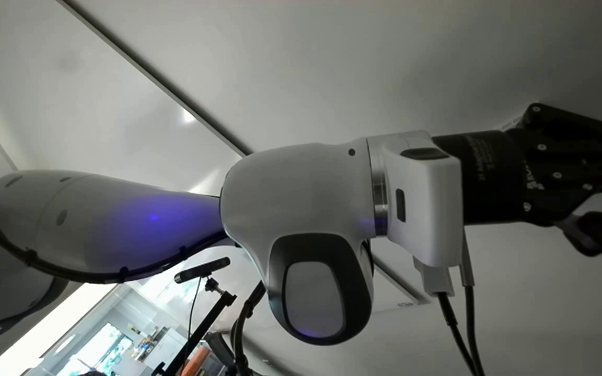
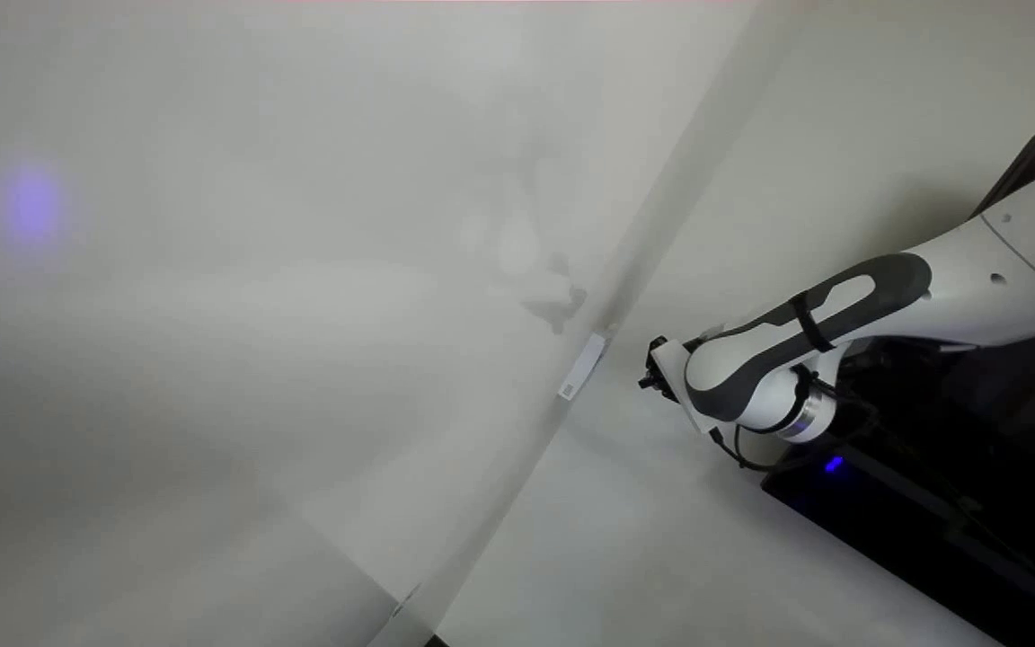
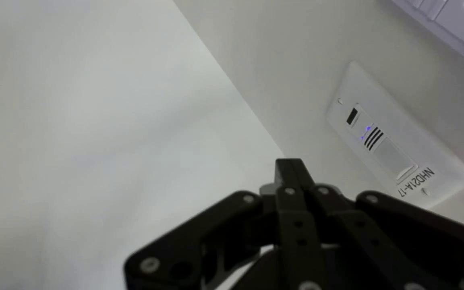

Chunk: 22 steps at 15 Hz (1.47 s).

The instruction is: Turn off the light switch

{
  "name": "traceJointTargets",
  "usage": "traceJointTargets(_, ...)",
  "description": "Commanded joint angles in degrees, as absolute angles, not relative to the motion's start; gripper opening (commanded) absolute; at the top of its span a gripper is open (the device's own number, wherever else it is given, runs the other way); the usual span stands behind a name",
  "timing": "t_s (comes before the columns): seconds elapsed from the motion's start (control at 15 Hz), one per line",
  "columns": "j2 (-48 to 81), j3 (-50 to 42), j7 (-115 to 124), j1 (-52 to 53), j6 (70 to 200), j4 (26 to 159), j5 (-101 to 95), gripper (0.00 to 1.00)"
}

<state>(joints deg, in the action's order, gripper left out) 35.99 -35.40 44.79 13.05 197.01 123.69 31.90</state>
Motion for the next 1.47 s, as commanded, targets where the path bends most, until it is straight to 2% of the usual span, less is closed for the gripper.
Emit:
traceJointTargets(0.0,36.87,-30.64,47.47,7.56,197.77,120.16,31.05,0.00)
traceJointTargets(0.53,41.11,-17.02,44.56,-6.78,198.15,109.25,33.22,0.00)
traceJointTargets(1.4,49.05,-9.25,44.97,-14.78,196.74,95.37,33.73,0.00)
